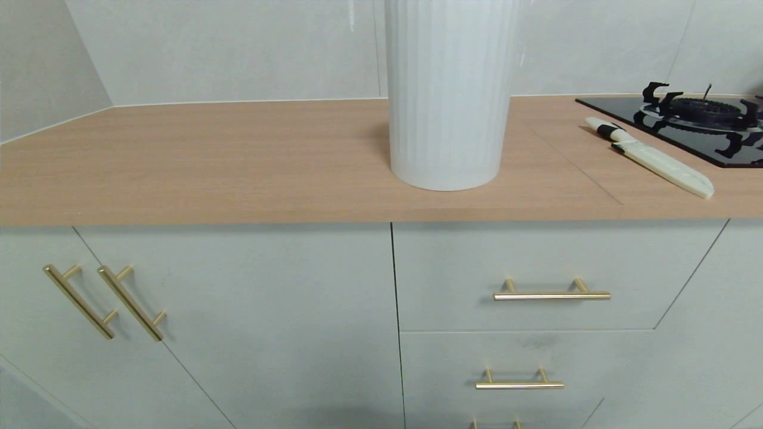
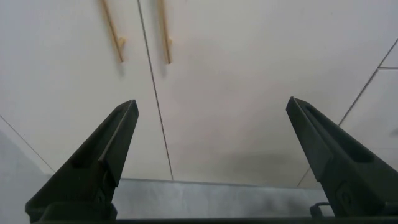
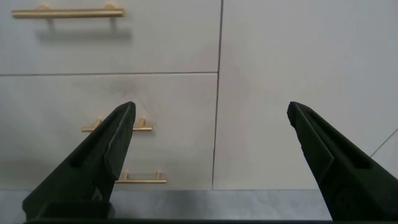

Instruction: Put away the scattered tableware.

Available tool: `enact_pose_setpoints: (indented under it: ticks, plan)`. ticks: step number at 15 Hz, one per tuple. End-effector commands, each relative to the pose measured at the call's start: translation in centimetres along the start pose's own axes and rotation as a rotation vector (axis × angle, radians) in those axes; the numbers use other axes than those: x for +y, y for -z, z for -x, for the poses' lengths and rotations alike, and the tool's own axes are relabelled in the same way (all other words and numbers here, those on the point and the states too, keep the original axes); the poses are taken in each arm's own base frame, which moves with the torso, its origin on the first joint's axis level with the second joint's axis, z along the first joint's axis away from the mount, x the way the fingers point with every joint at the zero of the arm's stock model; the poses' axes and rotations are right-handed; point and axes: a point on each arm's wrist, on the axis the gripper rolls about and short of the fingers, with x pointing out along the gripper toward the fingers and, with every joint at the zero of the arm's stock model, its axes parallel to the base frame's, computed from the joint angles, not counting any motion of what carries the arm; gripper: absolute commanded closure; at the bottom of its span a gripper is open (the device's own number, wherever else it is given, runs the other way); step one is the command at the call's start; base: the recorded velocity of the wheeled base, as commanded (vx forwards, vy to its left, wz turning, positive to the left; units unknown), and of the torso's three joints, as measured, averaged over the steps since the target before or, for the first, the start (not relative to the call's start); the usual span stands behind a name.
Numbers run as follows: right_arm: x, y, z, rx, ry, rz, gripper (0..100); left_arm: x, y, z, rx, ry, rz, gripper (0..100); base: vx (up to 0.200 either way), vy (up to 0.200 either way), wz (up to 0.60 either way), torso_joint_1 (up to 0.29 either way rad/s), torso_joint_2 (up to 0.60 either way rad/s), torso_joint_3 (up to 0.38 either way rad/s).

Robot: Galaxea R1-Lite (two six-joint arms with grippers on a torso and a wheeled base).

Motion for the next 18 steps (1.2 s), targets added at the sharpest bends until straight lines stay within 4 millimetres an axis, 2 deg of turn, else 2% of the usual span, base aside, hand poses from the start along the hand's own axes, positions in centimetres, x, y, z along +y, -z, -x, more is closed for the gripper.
enact_pose_setpoints:
  ticks: [1, 2, 6, 18]
  plan:
    - [0.0, -0.01, -0.01, 0.001, 0.0, 0.0, 0, 0.0, 0.02, -0.02, 0.003, 0.0, 0.0, 0, 0.0, 0.0, 0.0, 0.0, 0.0, 0.0]
    - [0.0, -0.01, -0.01, 0.001, 0.0, 0.0, 0, 0.0, 0.02, -0.02, 0.003, 0.0, 0.0, 0, 0.0, 0.0, 0.0, 0.0, 0.0, 0.0]
    - [0.0, -0.01, -0.01, 0.001, 0.0, 0.0, 0, 0.0, 0.02, -0.02, 0.003, 0.0, 0.002, 0, 0.2, 0.0, 0.0, -0.001, 0.0, 0.007]
    - [0.0, -0.01, -0.01, 0.001, 0.0, 0.0, 0, 0.0, 0.03, -0.01, 0.001, -0.002, 0.002, 0, 0.0, 0.0, 0.0, 0.0, 0.0, 0.0]
